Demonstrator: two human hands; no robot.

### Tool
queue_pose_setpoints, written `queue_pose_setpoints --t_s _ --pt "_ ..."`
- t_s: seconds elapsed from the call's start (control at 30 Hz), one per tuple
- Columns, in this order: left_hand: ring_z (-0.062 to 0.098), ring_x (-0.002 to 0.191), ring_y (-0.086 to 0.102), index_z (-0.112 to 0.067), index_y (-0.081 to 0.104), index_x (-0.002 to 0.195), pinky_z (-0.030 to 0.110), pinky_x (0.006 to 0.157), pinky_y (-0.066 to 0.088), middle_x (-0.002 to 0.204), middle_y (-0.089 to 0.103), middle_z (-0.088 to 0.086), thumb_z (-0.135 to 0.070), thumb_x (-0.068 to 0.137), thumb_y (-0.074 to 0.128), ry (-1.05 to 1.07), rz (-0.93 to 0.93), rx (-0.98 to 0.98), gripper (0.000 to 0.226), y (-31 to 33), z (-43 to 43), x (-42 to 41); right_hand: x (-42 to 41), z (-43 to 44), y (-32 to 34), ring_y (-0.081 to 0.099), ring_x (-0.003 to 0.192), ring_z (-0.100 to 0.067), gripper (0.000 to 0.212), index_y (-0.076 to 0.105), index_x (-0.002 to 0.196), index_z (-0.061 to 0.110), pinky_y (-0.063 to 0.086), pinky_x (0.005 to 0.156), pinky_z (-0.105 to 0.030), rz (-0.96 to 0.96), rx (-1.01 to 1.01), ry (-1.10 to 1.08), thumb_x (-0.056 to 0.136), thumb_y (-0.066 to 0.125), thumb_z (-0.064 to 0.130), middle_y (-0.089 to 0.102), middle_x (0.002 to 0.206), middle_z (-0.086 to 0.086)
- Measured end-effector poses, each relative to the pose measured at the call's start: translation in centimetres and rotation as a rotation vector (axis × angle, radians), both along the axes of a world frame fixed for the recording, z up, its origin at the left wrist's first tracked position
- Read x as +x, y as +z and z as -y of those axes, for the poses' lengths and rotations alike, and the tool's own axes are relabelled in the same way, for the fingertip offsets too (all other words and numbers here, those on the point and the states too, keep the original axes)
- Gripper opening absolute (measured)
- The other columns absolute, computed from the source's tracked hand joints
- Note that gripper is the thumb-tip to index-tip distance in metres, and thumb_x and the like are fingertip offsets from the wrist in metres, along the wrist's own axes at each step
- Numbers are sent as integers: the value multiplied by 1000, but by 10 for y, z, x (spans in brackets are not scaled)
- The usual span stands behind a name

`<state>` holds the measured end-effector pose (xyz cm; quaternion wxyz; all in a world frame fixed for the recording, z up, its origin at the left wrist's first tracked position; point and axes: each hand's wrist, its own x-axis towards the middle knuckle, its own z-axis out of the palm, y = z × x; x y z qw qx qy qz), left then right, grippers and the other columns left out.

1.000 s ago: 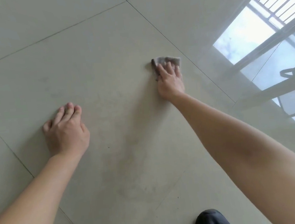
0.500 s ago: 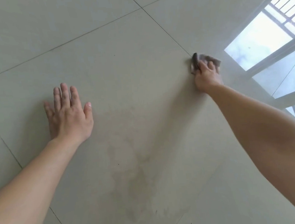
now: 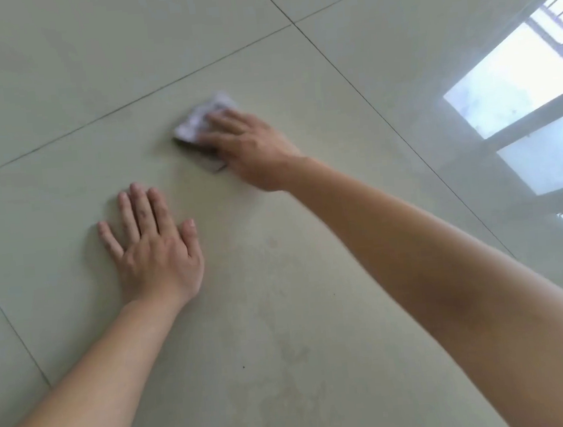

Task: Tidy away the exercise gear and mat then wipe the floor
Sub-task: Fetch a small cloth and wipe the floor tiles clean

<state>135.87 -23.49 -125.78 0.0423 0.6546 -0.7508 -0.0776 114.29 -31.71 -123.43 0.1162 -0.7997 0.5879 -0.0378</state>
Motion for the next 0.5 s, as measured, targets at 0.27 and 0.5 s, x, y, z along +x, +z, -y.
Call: queue_pose_setpoints --t_s 0.27,0.5 --pt "31 150 12 -1 26 151 60 117 7 162 17 17 -42 96 26 10 19 -10 69 0 -1 -1 -125 24 2 13 151 -32 51 34 152 28 16 122 -45 -27 68 -999 101 30 32 22 164 -7" --pt "32 150 14 -2 29 151 59 118 8 161 18 18 -43 96 27 15 55 13 69 3 0 -4 54 67 -1 11 153 -31 52 36 152 34 12 124 -41 -10 50 40 101 30 40 24 164 -4"
